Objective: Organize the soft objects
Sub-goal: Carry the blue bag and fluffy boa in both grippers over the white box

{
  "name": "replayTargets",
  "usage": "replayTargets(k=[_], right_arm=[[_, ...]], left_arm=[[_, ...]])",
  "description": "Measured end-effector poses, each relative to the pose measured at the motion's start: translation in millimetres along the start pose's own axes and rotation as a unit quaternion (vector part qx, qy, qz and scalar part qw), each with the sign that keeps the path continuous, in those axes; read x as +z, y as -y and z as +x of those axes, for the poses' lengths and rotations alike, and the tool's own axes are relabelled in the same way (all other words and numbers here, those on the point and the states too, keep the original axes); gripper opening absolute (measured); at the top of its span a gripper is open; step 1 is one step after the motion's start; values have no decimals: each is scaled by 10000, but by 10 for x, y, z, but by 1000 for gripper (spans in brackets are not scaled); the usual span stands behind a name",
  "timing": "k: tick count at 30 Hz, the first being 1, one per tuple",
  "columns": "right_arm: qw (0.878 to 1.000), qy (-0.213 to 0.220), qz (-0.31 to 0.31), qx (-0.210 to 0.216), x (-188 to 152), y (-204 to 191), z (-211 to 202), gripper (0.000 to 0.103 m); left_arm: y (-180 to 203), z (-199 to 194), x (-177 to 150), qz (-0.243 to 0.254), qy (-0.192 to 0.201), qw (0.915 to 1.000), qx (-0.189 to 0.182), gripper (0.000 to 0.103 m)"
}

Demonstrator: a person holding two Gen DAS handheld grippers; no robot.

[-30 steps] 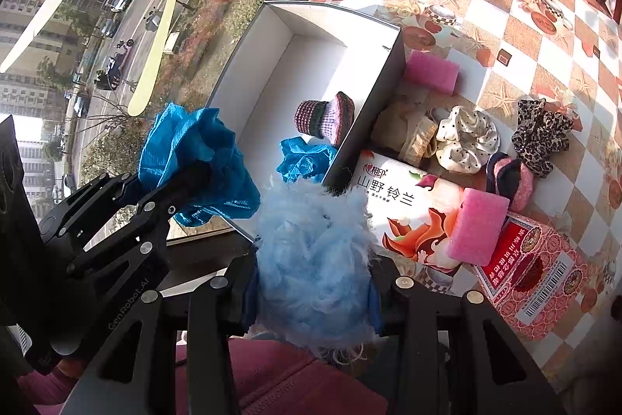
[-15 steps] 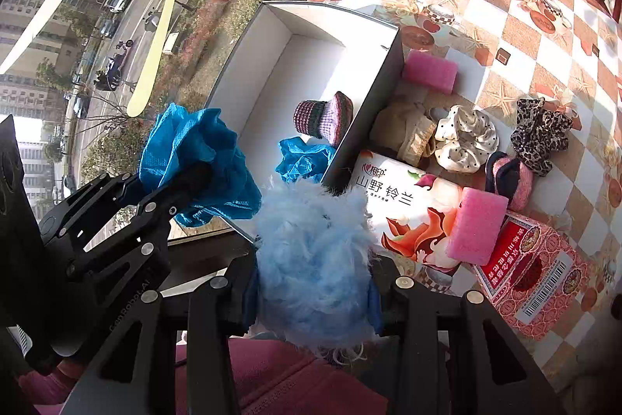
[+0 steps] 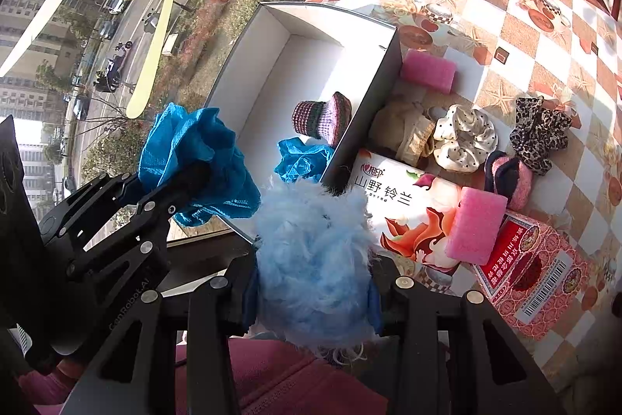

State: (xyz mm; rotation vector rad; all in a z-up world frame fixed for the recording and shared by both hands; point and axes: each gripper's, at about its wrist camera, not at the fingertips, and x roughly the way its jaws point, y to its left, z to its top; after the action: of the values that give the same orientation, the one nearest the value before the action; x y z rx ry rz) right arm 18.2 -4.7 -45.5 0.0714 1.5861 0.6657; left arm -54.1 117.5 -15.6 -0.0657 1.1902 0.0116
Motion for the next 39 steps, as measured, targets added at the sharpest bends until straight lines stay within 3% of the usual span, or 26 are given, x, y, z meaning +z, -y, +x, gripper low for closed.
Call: replayTargets(k=[17,26,39], right_arm=[[10000,-9,-5,2,5,-1,5,43],[9999,4,-83,-117,48,-18,24,43],[9992,178,-311,-166,618,-277,67,43]], left_arm=[[-27,3,11,-36,14,10000,10,24],[-371,45,43,-615,9,9981,104,25],[-667,262,93,-885,-210,9955,254,25]])
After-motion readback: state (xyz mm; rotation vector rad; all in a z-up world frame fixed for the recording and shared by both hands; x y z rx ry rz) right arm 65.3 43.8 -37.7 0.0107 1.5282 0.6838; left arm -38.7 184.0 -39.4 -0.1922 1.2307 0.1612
